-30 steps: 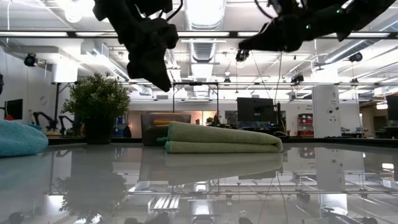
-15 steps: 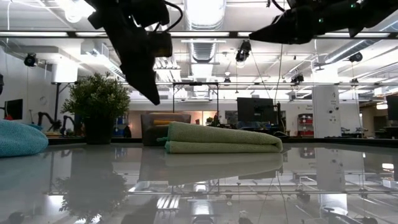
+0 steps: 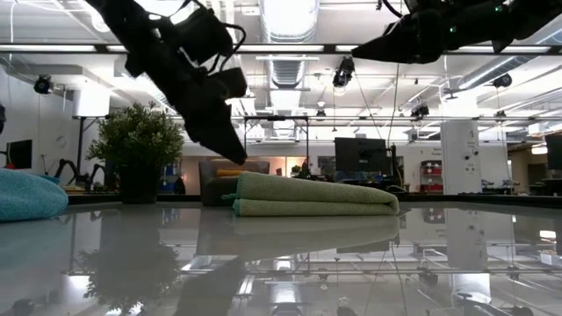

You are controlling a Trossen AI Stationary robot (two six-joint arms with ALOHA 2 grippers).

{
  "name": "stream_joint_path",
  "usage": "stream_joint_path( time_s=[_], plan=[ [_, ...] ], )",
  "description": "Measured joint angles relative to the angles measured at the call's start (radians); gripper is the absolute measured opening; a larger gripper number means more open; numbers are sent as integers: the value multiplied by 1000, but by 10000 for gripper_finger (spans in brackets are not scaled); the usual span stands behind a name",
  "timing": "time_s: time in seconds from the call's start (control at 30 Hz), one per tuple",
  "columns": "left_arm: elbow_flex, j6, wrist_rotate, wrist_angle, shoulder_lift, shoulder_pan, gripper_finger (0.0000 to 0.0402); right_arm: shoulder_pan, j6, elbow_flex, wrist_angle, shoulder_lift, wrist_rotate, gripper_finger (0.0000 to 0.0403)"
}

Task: Fold microfiber towels
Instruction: Fold the green towel

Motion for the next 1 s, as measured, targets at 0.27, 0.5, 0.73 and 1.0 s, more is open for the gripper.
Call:
stream_joint_path(
  time_s=[0.27, 0.5, 0.73, 1.0],
  plan=[
    [-21, -2, -67, 98, 103, 0, 189, -3, 0, 0, 0, 1, 1, 132],
    [-21, 0, -130, 119, 145, 5, 189, -21, 3, 0, -9, 3, 1, 132],
    [-21, -1, -130, 151, 177, 6, 189, -26, 3, -3, -9, 9, 1, 132],
    [-9, -2, -129, 179, 235, 6, 168, -26, 1, -3, -7, 16, 1, 132]
  ],
)
